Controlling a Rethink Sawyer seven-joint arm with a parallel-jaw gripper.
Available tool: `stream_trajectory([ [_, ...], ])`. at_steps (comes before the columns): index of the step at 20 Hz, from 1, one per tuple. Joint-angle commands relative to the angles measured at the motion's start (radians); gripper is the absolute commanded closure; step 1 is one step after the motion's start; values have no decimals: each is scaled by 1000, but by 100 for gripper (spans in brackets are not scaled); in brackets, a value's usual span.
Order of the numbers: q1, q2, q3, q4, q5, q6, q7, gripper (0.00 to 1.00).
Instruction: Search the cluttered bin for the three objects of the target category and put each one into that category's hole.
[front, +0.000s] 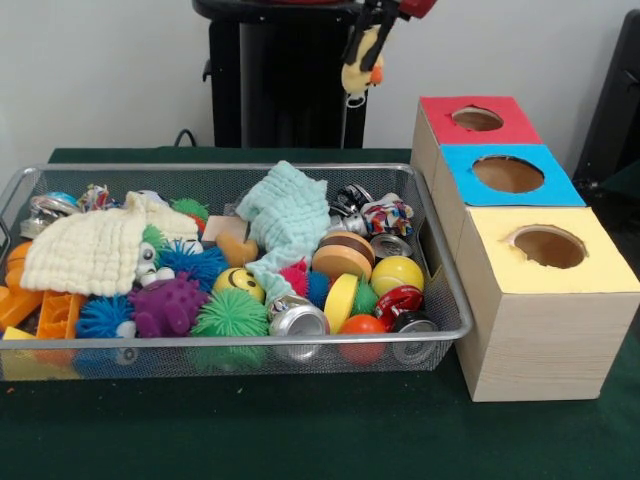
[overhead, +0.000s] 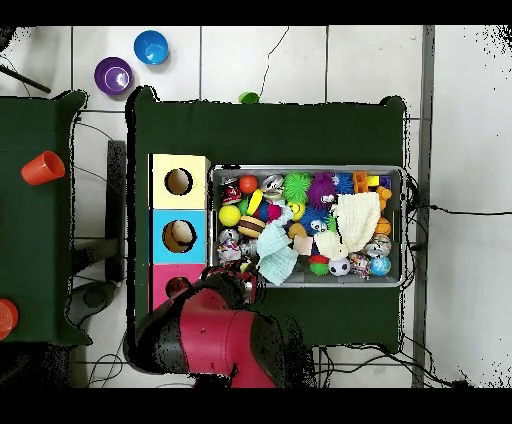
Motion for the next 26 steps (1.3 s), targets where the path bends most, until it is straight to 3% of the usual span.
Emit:
stream_trajectory([
  [1, 95, 84, -70, -55, 115, 128, 361, 100],
  [8, 214, 155, -141, -81, 199, 144, 387, 100],
  [26, 302, 294, -162, -119, 379, 109, 476, 100],
])
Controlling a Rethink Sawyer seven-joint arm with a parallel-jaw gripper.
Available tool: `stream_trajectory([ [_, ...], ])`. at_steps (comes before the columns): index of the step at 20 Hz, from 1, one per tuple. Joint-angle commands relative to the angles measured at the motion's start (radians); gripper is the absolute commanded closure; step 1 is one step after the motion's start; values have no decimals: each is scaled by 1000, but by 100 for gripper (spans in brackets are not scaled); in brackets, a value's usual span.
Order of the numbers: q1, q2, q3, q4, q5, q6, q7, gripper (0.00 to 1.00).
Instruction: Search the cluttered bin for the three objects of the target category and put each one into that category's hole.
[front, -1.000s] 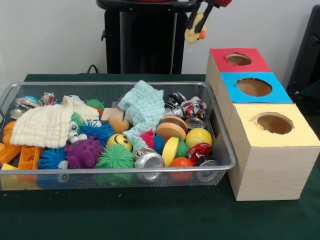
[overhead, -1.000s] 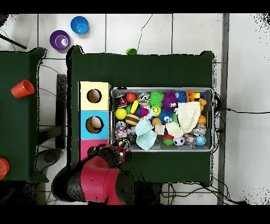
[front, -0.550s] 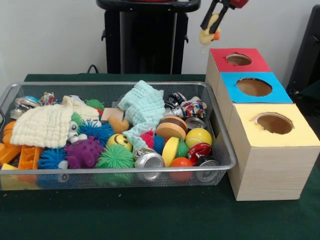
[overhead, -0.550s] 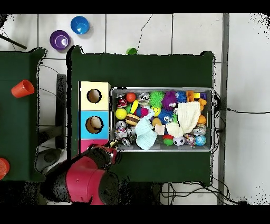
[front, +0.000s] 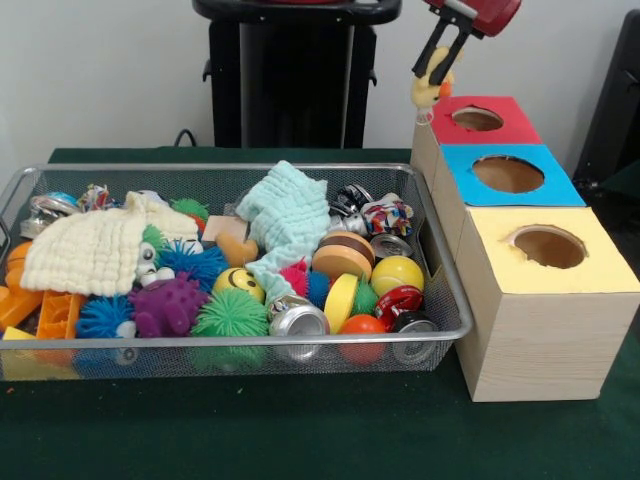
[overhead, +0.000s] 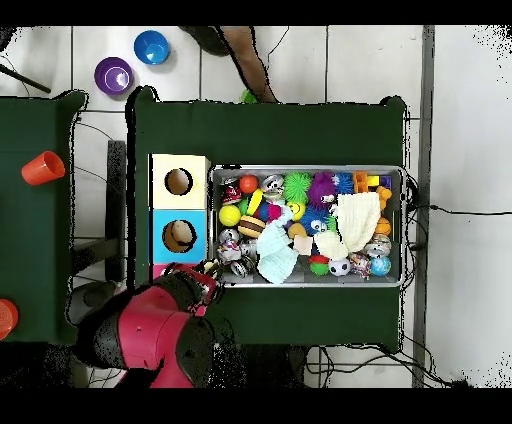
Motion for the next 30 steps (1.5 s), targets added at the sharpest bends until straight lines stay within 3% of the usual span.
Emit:
stream_trajectory([
  [1, 28, 84, 14, -49, 93, 89, 305, 100],
  [21, 179, 150, -60, -97, 210, 218, 368, 100],
  [30, 239, 161, -72, -60, 249, 246, 389, 100],
])
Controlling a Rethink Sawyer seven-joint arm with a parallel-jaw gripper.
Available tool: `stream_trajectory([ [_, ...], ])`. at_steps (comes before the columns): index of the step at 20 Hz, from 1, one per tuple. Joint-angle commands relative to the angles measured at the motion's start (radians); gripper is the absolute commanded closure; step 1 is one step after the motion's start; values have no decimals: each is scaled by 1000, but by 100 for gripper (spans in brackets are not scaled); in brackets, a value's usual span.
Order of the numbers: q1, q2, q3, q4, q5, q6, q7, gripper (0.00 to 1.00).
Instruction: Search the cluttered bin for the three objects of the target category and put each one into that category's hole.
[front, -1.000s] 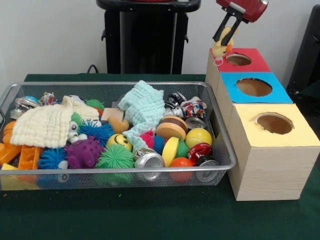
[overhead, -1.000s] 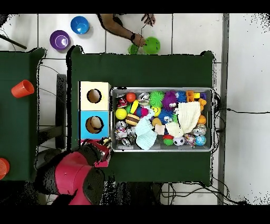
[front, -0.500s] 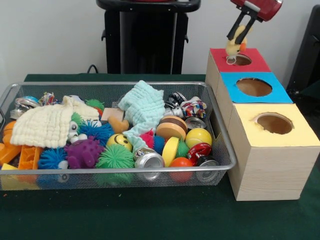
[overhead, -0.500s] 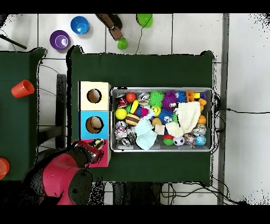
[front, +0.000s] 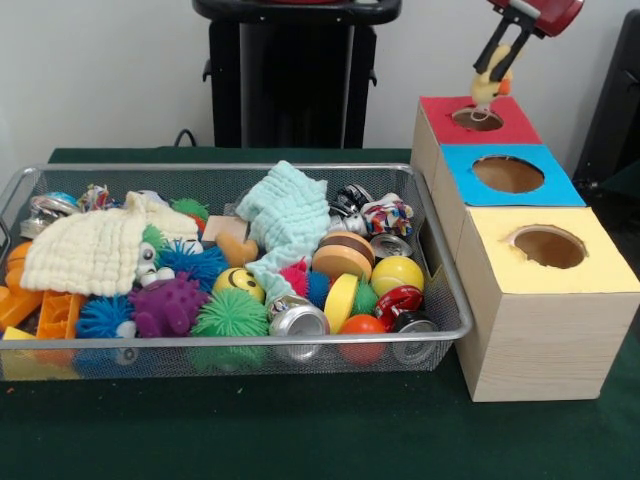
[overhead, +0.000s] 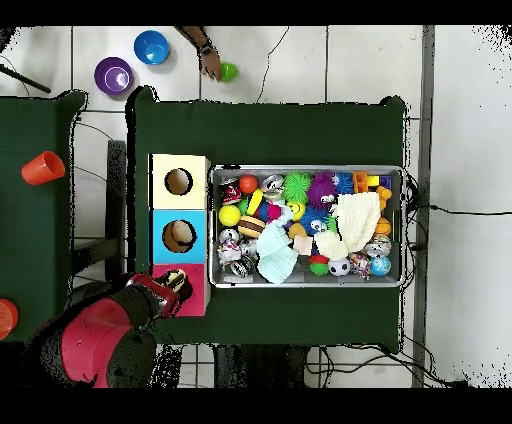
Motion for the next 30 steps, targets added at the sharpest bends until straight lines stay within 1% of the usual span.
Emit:
stream_trajectory([
  [1, 24, 44, 32, -4, 73, 137, 342, 100],
  [7, 41, 70, 53, 45, 129, 81, 374, 100],
  [10, 46, 86, 61, 64, 140, 45, 379, 100],
  [15, 46, 88, 69, 91, 145, 9, 371, 100],
  [18, 50, 88, 62, 103, 138, 21, 374, 100],
  [30, 28, 79, 79, 143, 128, -37, 351, 100],
])
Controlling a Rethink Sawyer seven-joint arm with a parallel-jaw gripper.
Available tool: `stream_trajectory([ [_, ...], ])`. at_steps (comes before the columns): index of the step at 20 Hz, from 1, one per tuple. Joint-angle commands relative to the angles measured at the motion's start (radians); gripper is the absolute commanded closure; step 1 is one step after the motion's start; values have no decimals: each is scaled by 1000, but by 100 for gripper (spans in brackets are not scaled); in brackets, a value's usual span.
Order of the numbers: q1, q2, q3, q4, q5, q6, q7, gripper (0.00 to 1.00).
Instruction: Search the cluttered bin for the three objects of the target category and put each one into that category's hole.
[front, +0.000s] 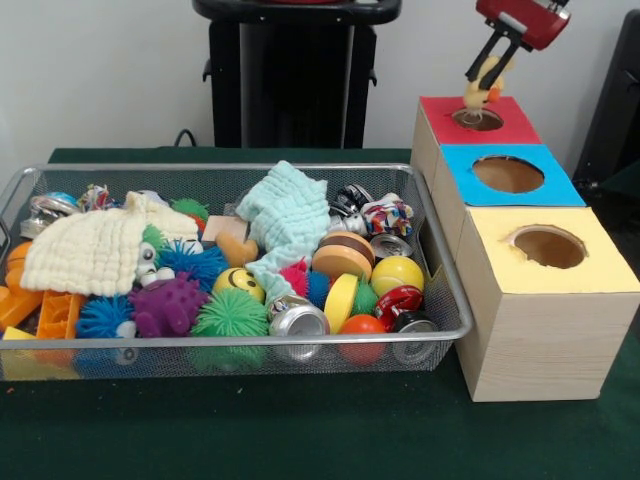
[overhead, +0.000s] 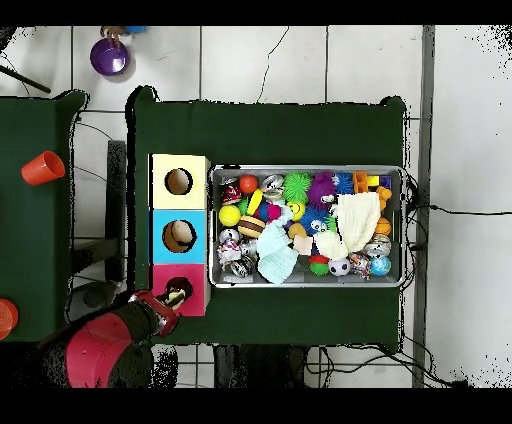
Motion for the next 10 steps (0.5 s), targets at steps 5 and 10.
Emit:
stream_trajectory([
  [5, -47, 34, 91, 74, 35, -94, 256, 100],
  [10, -49, 44, 94, 67, 43, -99, 260, 100],
])
